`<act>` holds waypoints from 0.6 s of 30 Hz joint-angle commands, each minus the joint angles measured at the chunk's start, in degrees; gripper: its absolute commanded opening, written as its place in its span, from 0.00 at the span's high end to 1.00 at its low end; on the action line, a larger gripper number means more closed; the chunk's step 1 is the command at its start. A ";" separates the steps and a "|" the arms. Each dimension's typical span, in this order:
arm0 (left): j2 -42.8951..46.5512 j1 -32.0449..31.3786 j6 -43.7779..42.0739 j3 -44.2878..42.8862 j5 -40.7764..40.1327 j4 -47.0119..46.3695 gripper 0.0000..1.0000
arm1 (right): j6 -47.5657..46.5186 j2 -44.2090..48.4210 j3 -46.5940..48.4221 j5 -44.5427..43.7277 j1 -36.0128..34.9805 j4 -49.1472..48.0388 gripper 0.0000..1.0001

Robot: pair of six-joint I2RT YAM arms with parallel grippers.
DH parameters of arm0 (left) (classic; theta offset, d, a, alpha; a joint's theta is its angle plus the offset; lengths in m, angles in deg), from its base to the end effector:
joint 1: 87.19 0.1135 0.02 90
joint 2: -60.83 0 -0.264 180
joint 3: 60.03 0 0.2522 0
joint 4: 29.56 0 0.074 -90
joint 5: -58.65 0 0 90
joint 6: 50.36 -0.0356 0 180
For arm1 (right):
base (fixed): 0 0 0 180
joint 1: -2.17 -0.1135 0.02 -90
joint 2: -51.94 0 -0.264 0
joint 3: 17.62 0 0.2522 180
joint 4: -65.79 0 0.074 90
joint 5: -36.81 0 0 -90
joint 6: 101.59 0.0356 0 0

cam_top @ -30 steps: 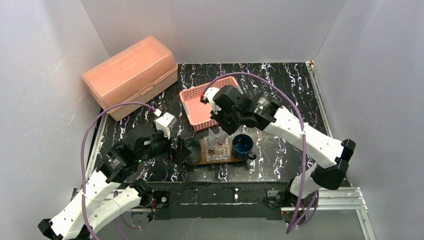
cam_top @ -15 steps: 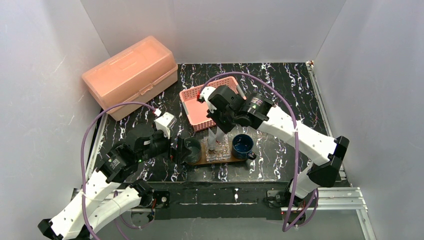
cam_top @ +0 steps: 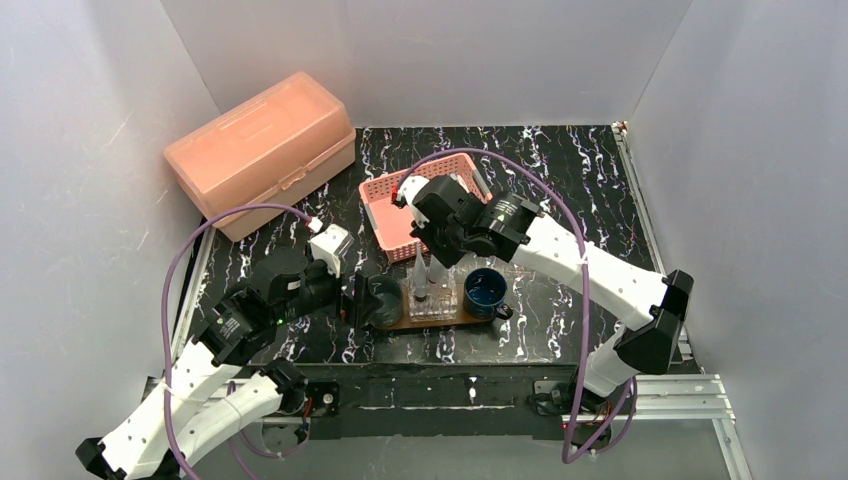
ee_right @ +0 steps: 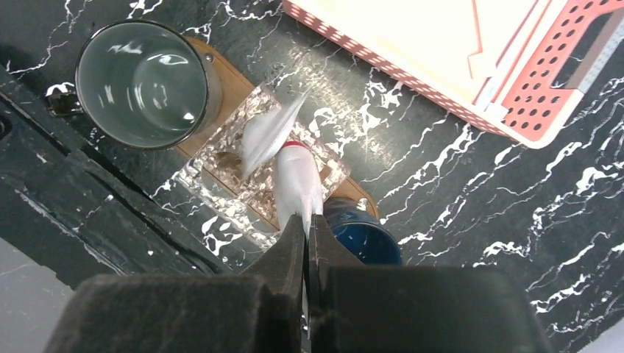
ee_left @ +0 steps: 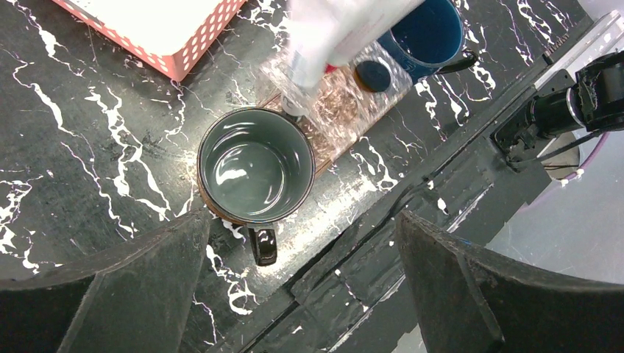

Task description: Prepare toiletry sets of a toothbrush and toothpaste on the tray

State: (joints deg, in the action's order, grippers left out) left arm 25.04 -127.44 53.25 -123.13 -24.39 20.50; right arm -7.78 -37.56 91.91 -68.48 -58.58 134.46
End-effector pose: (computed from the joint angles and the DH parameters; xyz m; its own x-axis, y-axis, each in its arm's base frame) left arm 0.0970 -0.0878 0.3413 -0.4579 0.0816 -0.8853 0.6368 0.7250 -0.2625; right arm 0.1676 0.2800 0.3826 -0.4162 -0.6120 -0.6725 -0.7304 0.6655 -0.1536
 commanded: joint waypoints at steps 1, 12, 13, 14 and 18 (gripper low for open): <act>0.28 -0.08 -0.77 0.21 -0.81 -0.46 0.02 | 0.23 -0.51 -1.02 1.34 -0.16 -0.02 0.99; 0.28 -0.09 -0.77 0.30 -0.90 -0.38 0.01 | 0.51 -0.15 -1.10 1.57 -0.16 -0.37 0.99; 0.21 -0.09 -0.73 0.34 -0.90 -0.42 0.01 | 0.64 -0.23 -1.51 1.27 -0.16 -0.65 0.99; 0.13 -0.08 -0.77 0.32 -0.97 -0.43 0.01 | 0.85 -0.32 -2.00 0.97 -0.16 -0.87 0.99; 0.08 -0.09 -0.76 0.30 -0.97 -0.46 0.01 | 1.68 -0.70 -3.39 0.42 -0.16 -2.00 0.99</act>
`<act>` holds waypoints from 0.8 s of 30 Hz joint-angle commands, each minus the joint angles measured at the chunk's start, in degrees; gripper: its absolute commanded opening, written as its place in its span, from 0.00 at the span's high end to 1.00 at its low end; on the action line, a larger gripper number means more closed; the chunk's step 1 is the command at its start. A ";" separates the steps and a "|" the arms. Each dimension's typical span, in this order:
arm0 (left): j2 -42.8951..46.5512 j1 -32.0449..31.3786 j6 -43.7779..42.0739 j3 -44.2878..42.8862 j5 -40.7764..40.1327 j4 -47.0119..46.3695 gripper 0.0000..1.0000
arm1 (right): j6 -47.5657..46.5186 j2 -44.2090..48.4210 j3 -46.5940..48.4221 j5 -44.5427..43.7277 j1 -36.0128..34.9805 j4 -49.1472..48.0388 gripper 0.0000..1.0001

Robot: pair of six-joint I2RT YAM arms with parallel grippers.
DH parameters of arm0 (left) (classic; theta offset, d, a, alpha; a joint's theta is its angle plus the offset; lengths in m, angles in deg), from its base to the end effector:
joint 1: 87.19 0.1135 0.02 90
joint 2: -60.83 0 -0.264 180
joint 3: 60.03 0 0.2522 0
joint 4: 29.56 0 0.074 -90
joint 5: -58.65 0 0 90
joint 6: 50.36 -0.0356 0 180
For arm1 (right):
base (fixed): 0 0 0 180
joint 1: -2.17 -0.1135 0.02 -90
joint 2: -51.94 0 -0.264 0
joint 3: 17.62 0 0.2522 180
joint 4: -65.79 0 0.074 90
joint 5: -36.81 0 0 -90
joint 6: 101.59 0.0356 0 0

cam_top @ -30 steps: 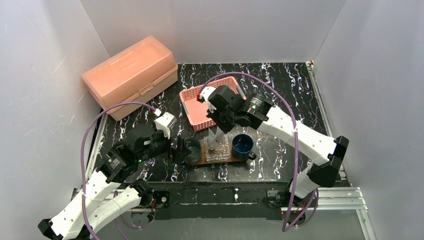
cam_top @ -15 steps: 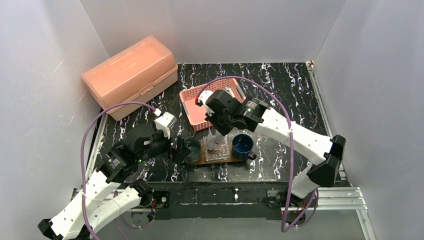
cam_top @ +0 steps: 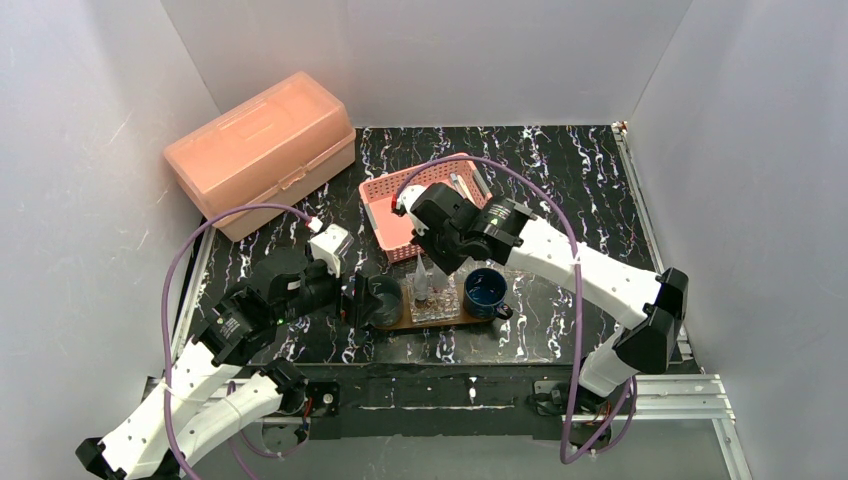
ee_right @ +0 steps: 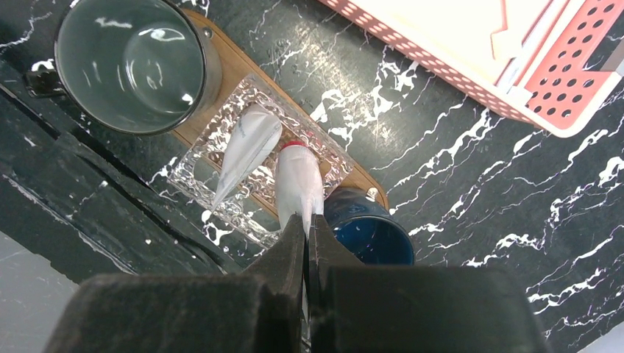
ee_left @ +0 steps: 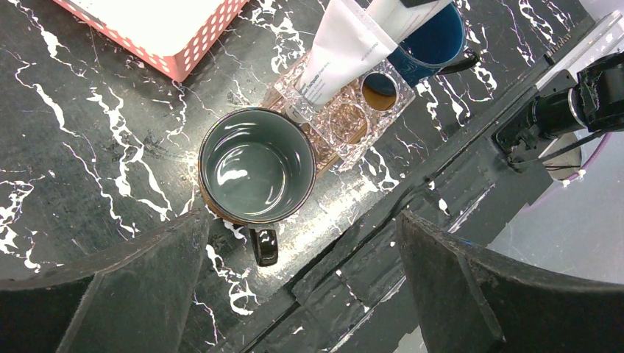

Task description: Prepare toiletry sets of a toothbrush and toothpaste on the tray

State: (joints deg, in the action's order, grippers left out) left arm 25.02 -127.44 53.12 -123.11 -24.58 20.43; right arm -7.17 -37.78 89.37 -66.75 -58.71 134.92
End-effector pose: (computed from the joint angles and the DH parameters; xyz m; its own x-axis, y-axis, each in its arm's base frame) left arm 0.0972 -0.0878 0.3413 -0.4556 0.0824 -0.8864 0.6359 0.7269 -0.2593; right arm 0.1662 0.2813 0.3669 -0.4416 -0.6388 -0.6300 -0.7470 0.6507 -0.1363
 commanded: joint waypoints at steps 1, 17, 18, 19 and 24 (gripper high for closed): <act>0.04 -0.09 -0.62 0.30 -0.71 -0.37 0.00 | 1.24 -0.53 -1.08 -1.30 -0.03 -2.73 0.99; -0.04 -0.09 -0.62 0.28 -0.63 -0.41 0.01 | 3.98 -0.39 -7.59 -2.29 -0.03 -7.74 0.99; -0.05 -0.09 -0.62 0.28 -0.62 -0.45 0.01 | 4.15 -0.25 -8.01 -2.22 -0.03 -8.01 0.99; -0.09 -0.09 -0.64 0.30 -0.61 -0.46 0.01 | 4.26 -0.09 -8.36 -2.13 -0.03 -8.19 0.99; -0.29 -0.09 -0.63 0.28 -0.46 -0.54 0.01 | 4.54 0.45 -9.62 -1.90 -0.02 -8.93 0.92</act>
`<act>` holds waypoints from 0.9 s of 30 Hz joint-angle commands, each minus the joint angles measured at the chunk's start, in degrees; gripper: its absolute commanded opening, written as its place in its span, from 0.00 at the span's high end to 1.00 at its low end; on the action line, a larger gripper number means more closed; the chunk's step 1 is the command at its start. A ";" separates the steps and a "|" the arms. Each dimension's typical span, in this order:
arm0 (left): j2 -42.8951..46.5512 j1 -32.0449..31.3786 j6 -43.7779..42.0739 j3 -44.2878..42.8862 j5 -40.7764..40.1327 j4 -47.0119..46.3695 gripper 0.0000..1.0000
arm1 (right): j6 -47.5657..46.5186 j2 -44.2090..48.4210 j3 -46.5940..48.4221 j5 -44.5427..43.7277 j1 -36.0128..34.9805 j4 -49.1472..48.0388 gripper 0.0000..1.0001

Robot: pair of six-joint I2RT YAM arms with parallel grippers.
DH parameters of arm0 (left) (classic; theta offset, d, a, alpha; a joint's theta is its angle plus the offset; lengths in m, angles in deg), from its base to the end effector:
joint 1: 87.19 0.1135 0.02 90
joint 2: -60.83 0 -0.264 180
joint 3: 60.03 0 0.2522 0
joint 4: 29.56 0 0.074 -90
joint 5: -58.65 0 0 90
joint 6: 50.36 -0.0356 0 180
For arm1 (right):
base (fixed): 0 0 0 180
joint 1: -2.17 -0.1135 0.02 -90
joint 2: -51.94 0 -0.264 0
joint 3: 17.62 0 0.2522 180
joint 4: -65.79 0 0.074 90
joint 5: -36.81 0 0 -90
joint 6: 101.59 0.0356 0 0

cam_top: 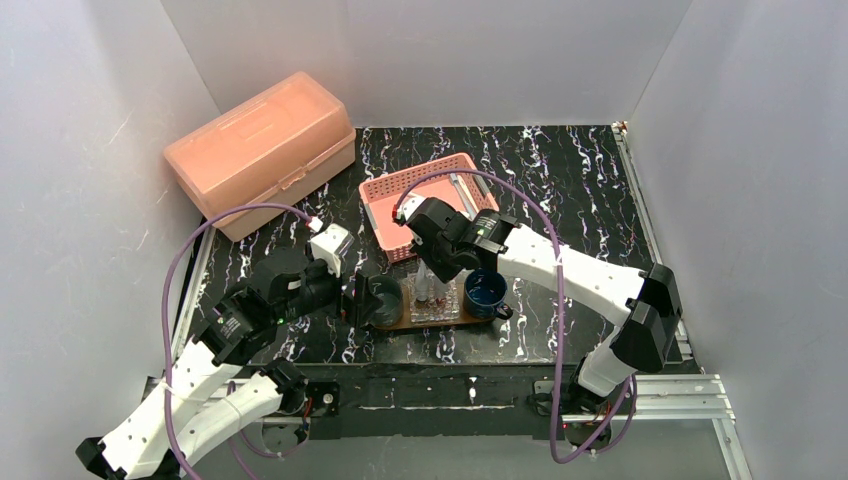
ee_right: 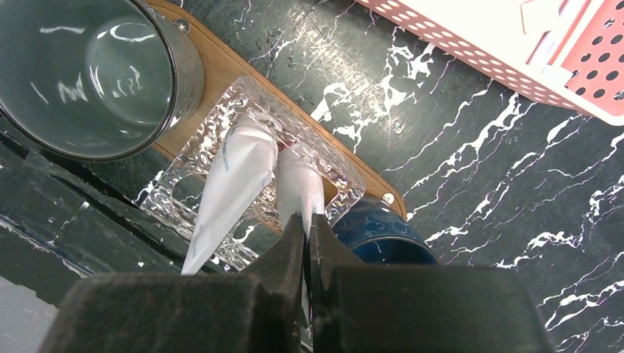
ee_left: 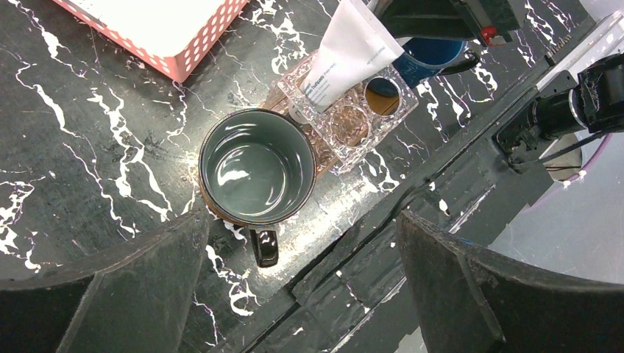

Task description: Prepare toiletry sets of a toothbrush and toothpaste on the tray

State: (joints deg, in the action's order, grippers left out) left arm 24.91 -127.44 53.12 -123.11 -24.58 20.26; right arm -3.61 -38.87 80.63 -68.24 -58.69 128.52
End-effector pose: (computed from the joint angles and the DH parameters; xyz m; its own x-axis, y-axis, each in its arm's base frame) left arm 0.0977 -0.0882 0.3414 -0.4549 0.0818 -0.8868 0.6361 0.7267 -0.2593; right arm 0.1715 0.2886 0.3210 -0.5035 -0.6278 -0.5935 -0.7084 0.6933 -0.1323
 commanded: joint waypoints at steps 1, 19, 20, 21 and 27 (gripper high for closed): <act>-0.24 -0.09 -0.64 0.28 -0.44 -0.39 0.01 | 1.06 1.63 -1.02 -0.42 -0.05 -2.56 0.90; -0.73 -0.09 -0.64 0.28 0.06 -0.46 0.01 | 0.67 2.34 8.48 -5.49 -0.05 -0.17 0.53; -0.77 -0.09 -0.72 0.28 0.01 -0.46 0.01 | 0.63 2.29 9.27 -6.22 -0.05 -0.01 0.53; -0.81 -0.09 -0.73 0.28 0.00 -0.46 0.01 | 0.63 2.19 9.89 -6.84 -0.05 0.06 0.53; -0.55 -0.09 -0.73 0.32 -0.07 -0.50 0.01 | 0.48 0.44 13.87 -9.19 1.28 0.41 0.51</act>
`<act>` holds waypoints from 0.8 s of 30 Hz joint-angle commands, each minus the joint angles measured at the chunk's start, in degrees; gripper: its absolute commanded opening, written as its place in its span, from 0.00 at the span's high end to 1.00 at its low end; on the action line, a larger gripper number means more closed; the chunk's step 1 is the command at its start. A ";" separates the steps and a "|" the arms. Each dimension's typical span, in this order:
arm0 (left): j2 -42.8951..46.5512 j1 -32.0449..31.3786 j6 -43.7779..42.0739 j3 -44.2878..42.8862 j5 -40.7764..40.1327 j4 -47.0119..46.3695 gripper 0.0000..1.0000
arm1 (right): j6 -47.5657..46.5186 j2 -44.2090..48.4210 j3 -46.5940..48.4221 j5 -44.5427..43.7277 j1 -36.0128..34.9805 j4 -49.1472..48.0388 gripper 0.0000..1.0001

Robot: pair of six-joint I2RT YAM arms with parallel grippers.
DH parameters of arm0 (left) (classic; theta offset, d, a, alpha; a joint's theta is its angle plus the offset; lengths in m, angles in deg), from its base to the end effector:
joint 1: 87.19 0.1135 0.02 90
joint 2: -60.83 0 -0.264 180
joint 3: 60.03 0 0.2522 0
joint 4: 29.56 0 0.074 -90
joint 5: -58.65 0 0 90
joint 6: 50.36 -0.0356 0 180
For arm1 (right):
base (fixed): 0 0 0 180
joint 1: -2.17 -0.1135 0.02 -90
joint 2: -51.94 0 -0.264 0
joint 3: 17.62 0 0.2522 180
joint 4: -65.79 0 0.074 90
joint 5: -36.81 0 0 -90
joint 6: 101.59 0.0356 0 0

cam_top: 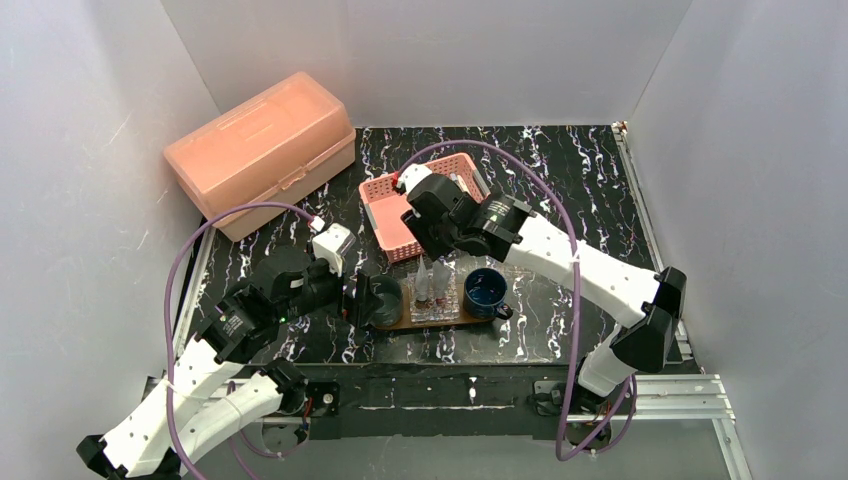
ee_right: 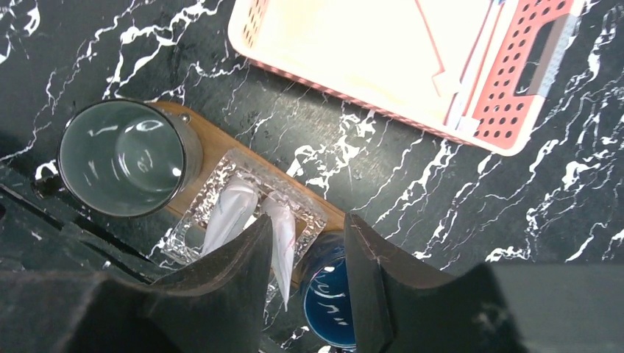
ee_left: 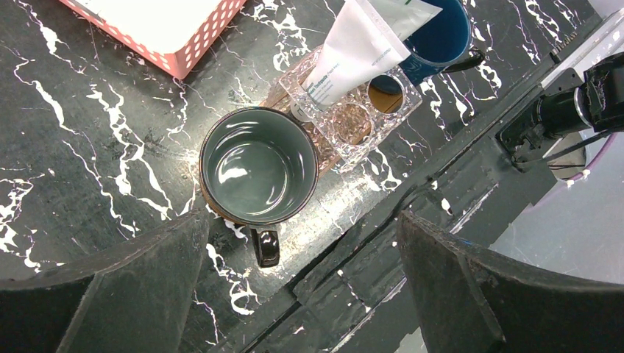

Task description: Prepare toiletry sets of a toothbrush and toothpaste on the tray

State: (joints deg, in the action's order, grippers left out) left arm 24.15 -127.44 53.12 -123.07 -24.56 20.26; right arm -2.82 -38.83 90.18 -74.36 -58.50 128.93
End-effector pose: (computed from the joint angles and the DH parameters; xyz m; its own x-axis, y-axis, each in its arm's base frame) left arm 0.1000 -0.0902 0.3396 -0.4643 0.0898 -0.8811 0.6336 0.7288 -0.2596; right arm 0.1773 0.2893 0.3741 -0.4541 -0.5180 -0.7249 -0.6284 0.7630 -0.1515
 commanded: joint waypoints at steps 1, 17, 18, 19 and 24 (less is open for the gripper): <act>0.26 -0.09 -0.72 0.29 -0.11 -0.46 0.01 | -0.52 -0.11 5.04 -2.90 1.53 -0.03 0.50; 0.40 -0.09 -0.73 0.32 0.29 -0.53 0.01 | -6.13 -11.01 7.70 13.01 16.51 -6.11 0.38; 0.42 -0.09 -0.73 0.32 0.34 -0.54 0.01 | -6.54 -11.92 7.78 13.62 17.08 -6.61 0.36; 0.33 -0.09 -0.73 0.32 0.33 -0.54 0.01 | -6.97 -12.70 7.86 14.38 17.53 -7.09 0.34; 0.30 -0.09 -0.73 0.32 0.42 -0.62 0.01 | -8.57 -17.62 9.21 16.71 19.24 -9.04 0.28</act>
State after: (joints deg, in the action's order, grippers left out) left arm 24.17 -127.44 53.10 -123.02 -24.52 20.23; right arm -8.98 -53.80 96.22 -61.49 -40.07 123.47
